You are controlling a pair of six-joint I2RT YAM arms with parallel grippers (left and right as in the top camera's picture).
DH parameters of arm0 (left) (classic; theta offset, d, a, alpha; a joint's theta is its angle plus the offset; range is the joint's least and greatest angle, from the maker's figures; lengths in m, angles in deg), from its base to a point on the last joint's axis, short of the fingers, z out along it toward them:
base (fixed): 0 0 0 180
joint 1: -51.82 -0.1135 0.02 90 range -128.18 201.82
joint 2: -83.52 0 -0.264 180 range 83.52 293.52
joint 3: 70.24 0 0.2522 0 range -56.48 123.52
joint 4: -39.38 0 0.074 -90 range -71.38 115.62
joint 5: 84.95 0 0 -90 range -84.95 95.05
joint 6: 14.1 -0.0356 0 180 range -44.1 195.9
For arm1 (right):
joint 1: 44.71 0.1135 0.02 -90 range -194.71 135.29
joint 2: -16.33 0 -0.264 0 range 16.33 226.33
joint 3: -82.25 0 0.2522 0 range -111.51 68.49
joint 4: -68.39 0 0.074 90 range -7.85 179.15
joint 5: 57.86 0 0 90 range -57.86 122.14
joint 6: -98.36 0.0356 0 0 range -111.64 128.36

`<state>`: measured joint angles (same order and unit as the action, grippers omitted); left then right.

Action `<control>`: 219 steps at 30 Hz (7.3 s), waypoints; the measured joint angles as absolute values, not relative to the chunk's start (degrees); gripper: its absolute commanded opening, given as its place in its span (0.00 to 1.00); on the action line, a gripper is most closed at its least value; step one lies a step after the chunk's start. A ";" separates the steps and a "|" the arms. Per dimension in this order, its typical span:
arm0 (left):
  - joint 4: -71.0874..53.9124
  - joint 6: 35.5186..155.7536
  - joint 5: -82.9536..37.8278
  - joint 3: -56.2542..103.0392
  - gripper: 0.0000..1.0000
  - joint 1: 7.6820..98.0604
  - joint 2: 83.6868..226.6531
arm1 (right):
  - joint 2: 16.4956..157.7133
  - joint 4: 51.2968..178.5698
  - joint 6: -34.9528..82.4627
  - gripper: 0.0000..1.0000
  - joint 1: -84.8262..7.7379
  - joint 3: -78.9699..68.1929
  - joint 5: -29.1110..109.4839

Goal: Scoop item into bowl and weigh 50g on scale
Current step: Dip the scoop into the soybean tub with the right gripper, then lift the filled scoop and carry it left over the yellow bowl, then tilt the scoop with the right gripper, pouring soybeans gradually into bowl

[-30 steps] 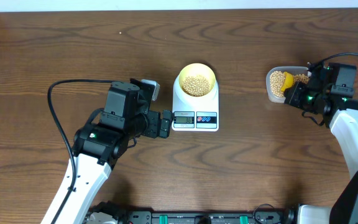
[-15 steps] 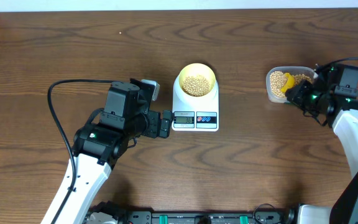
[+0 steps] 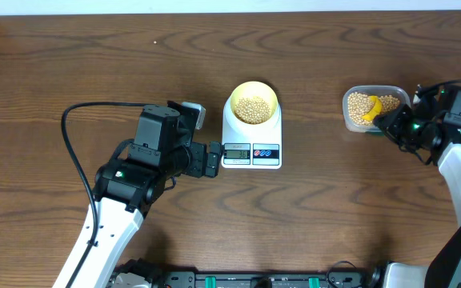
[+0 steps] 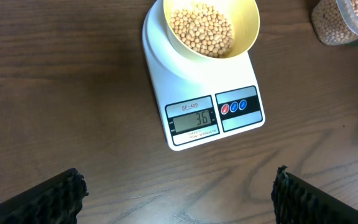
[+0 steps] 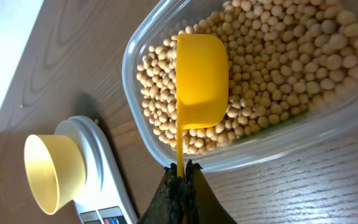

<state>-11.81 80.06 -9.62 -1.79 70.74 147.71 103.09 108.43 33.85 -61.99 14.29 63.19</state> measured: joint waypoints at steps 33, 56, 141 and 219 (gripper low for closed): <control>-11.81 80.06 -9.62 -1.79 0.98 70.74 147.71 | 103.11 111.67 34.05 0.01 -73.13 14.29 76.50; -11.81 80.06 -9.60 -1.79 0.98 70.74 147.71 | 103.14 111.69 34.01 0.01 -77.39 14.29 85.57; -11.81 80.06 -9.62 -1.79 0.98 70.74 147.71 | 103.18 72.48 65.74 0.01 -40.33 14.36 84.46; -11.81 80.06 -9.62 -1.79 0.98 70.74 147.71 | 103.33 80.63 28.67 0.01 -28.65 14.36 67.19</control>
<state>-11.81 80.06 -9.62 -1.79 70.74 147.71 103.33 80.63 28.67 -28.65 14.36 67.19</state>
